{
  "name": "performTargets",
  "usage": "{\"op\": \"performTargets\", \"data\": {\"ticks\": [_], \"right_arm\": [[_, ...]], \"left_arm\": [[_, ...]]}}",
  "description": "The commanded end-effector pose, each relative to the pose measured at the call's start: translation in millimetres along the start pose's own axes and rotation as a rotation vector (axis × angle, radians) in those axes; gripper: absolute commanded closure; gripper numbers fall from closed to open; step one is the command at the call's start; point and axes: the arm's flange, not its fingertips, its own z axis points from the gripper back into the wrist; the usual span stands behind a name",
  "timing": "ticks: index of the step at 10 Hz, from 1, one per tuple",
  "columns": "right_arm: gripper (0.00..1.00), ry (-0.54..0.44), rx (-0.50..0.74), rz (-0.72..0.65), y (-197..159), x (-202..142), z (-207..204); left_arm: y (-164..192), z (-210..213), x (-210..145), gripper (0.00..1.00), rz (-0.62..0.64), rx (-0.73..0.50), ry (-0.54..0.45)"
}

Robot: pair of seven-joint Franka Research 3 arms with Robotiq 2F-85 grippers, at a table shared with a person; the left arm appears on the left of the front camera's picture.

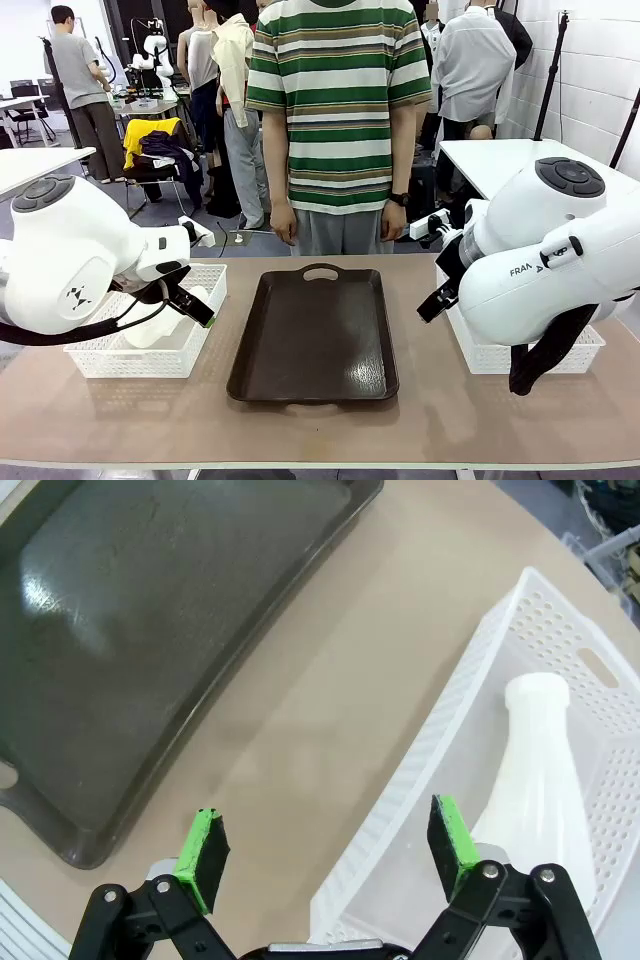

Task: Prepare the laboratory tools.
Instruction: Pick up the Big flask that the person points to.

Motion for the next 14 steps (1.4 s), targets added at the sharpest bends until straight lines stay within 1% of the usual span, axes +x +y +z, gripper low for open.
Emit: {"op": "performTargets", "data": {"ticks": [1, 7, 8, 9, 10, 11, 12, 14], "right_arm": [[0.0, 0.0, 0.0, -0.001, -0.1, 0.0, 0.0], [0.0, 0.0, 0.0, 0.0, 0.0, 0.0, 0.0], [0.0, -0.003, 0.056, -0.009, -5.0, 0.6, 22.2], [0.0, -0.021, 0.113, -0.001, -11.0, 0.2, 45.8], [0.0, -0.051, 0.18, 0.002, -19.4, -2.0, 72.3], [0.0, -0.083, 0.236, -0.003, -30.8, -3.9, 92.8], [0.0, -0.073, 0.3, -0.031, -43.9, -10.3, 111.3], [0.0, -0.123, 0.332, -0.115, -79.0, -28.1, 141.9]], "left_arm": [[1.4, 0.2, -0.3, 0.0, 0.003, 0.001, 0.0], [-0.1, 0.0, 0.0, 0.0, 0.0, 0.0, 0.0], [6.1, 24.4, -1.7, 0.0, 0.026, 0.019, -0.031], [14.4, 54.0, -5.1, 0.0, 0.051, -0.004, -0.097], [22.2, 85.5, -12.9, 0.0, 0.061, -0.045, -0.141], [29.4, 105.1, -21.6, 0.0, 0.072, -0.078, -0.171], [36.1, 119.2, -32.3, 0.0, 0.103, -0.116, -0.182], [61.0, 138.1, -54.6, 0.0, 0.169, -0.207, -0.253]]}}
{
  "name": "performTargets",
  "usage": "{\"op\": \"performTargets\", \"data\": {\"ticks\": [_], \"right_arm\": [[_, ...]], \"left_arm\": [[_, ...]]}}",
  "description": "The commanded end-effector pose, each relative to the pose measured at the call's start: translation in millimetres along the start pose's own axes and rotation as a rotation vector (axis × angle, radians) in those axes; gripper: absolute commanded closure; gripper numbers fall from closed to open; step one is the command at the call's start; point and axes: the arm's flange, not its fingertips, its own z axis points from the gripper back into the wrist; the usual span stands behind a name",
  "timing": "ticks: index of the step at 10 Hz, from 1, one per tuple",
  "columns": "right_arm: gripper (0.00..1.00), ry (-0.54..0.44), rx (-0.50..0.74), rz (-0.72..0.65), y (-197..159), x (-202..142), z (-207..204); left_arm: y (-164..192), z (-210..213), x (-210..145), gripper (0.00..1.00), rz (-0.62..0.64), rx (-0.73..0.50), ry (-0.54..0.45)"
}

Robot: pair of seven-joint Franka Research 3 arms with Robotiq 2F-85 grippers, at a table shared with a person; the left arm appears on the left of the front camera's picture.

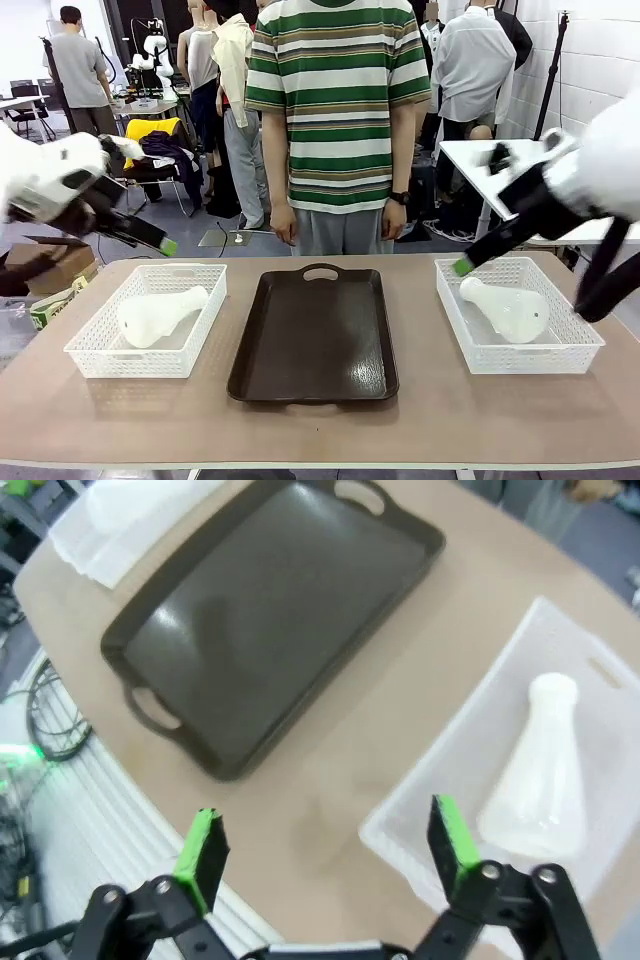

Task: Prepare the laboratory tools.
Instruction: Pick up the Big flask that the person points to.

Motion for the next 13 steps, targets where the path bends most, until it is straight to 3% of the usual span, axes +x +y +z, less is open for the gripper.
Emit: {"op": "performTargets", "data": {"ticks": [1, 4, 6, 8, 13], "right_arm": [[0.0, -0.031, 0.023, -0.095, -29.8, -19.4, 33.3], [0.0, -0.153, 0.067, -0.238, -76.6, -35.8, 68.9], [0.0, -0.203, 0.138, -0.307, -109.4, -52.0, 88.8], [0.0, -0.19, 0.201, -0.369, -133.1, -67.3, 97.2], [0.0, -0.113, 0.302, -0.406, -163.1, -86.8, 73.1]], "left_arm": [[14.3, 29.1, -66.3, 0.0, 0.031, -0.124, -0.045], [50.3, 60.0, -91.3, 0.0, 0.154, -0.232, -0.112], [89.5, 64.9, -119.0, 0.0, 0.265, -0.258, -0.073], [121.7, 57.5, -140.9, 0.0, 0.286, -0.419, -0.026], [134.7, 52.1, -145.8, 0.0, 0.303, -0.512, -0.036]]}}
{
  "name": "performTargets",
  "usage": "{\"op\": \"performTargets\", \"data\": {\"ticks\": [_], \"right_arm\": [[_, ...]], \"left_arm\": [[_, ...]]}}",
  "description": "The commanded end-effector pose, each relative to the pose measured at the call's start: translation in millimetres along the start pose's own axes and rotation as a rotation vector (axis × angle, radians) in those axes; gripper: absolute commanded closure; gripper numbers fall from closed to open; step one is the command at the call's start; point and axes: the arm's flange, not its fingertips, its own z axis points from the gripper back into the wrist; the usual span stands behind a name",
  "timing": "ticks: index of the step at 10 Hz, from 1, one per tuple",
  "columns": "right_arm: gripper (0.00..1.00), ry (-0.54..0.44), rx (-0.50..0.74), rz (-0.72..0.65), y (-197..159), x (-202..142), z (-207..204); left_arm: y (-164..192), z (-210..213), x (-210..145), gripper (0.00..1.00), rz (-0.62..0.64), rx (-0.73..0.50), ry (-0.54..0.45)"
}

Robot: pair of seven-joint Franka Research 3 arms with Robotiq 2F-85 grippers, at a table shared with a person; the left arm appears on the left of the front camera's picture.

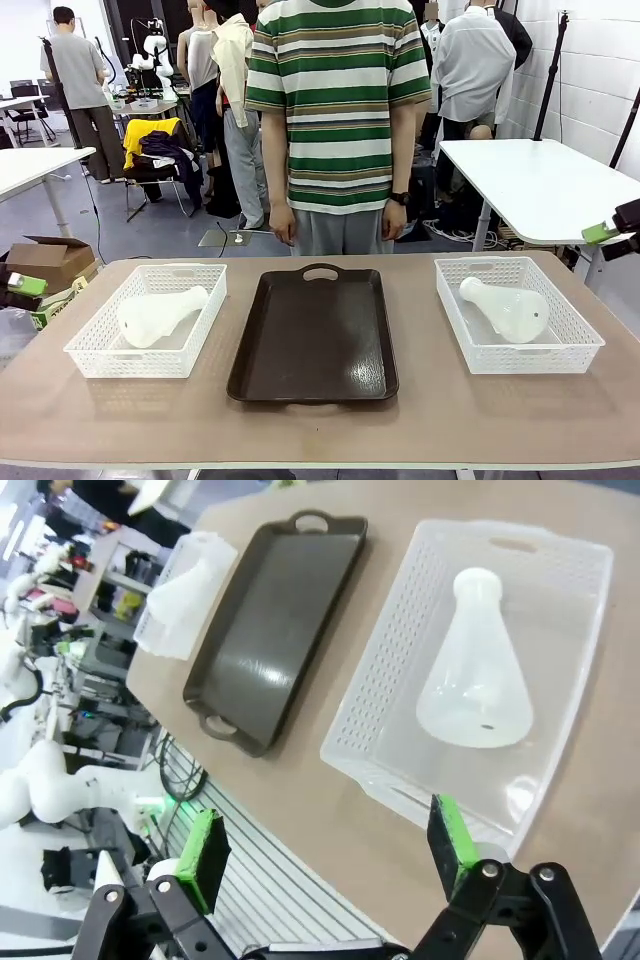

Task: Prepare the laboratory tools.
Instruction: Pick up the Big flask that the person points to.

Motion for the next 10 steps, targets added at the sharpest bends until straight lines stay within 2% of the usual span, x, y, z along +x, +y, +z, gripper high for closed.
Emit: {"op": "performTargets", "data": {"ticks": [1, 6, 7, 8, 10], "right_arm": [[0.0, 0.036, 0.034, 0.004, -9.2, 5.1, -4.9], [0.0, 0.043, 0.059, 0.025, -10.5, 4.7, -14.7], [0.0, 0.05, 0.05, -0.002, -10.5, 1.1, -16.1], [0.0, 0.05, 0.05, -0.002, -10.5, 1.1, -16.1], [0.0, 0.05, 0.05, -0.002, -10.5, 1.1, -16.1]], "left_arm": [[-6.7, -0.8, -1.0, 0.0, -0.013, -0.002, -0.041], [-11.4, -1.5, -1.1, 0.0, -0.022, -0.018, -0.054], [-11.7, 0.2, 0.9, 0.0, -0.009, -0.051, -0.096], [-10.9, 1.7, 3.7, 0.0, 0.003, -0.01, -0.045], [-10.9, 1.7, 3.7, 0.0, 0.003, -0.01, -0.045]]}}
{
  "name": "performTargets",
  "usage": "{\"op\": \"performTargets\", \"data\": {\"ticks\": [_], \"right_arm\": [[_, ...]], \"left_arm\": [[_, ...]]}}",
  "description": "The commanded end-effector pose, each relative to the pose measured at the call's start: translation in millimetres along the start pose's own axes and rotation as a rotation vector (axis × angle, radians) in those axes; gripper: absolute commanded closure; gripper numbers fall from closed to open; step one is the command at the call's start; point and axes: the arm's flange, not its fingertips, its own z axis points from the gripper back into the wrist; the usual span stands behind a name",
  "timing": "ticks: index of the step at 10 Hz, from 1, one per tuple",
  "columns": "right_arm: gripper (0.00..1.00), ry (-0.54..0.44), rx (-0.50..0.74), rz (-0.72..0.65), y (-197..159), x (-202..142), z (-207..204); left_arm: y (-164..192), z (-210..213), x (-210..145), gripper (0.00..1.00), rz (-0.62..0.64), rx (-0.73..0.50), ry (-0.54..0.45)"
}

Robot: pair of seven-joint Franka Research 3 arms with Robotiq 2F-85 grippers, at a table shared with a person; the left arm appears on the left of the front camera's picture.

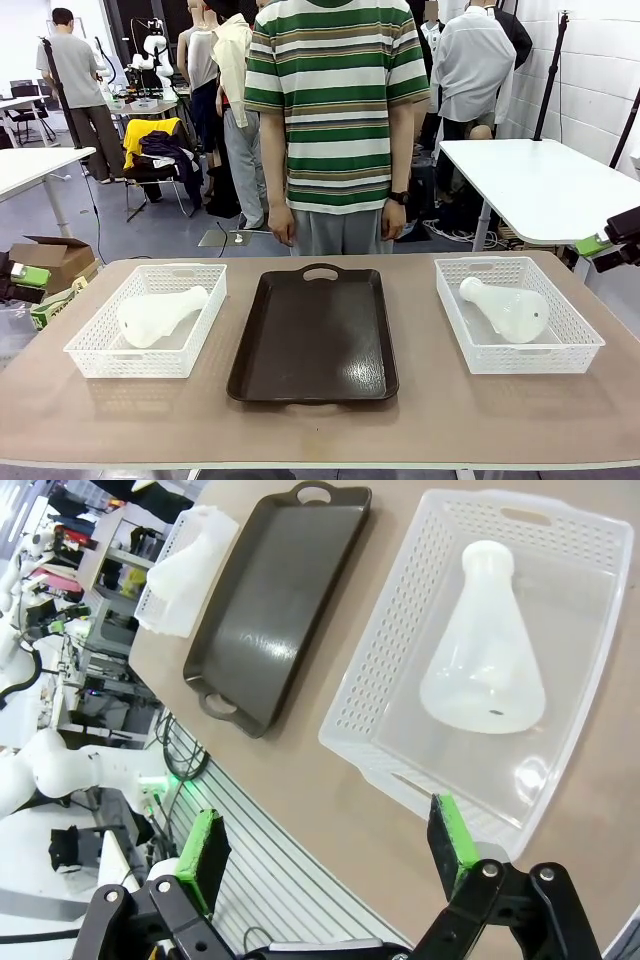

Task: Prepare the laboratory tools.
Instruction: Pick up the Big flask that the person points to.

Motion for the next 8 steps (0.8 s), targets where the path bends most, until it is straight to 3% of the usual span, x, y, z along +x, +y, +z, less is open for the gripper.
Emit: {"op": "performTargets", "data": {"ticks": [1, 8], "right_arm": [[0.0, -0.015, 0.024, 0.007, -0.9, 1.2, -2.5], [0.0, -0.015, 0.024, 0.007, -0.9, 1.2, -2.5]], "left_arm": [[1.3, 1.0, 1.1, 0.0, -0.013, -0.009, -0.008], [1.3, 1.0, 1.1, 0.0, -0.013, -0.009, -0.008]]}}
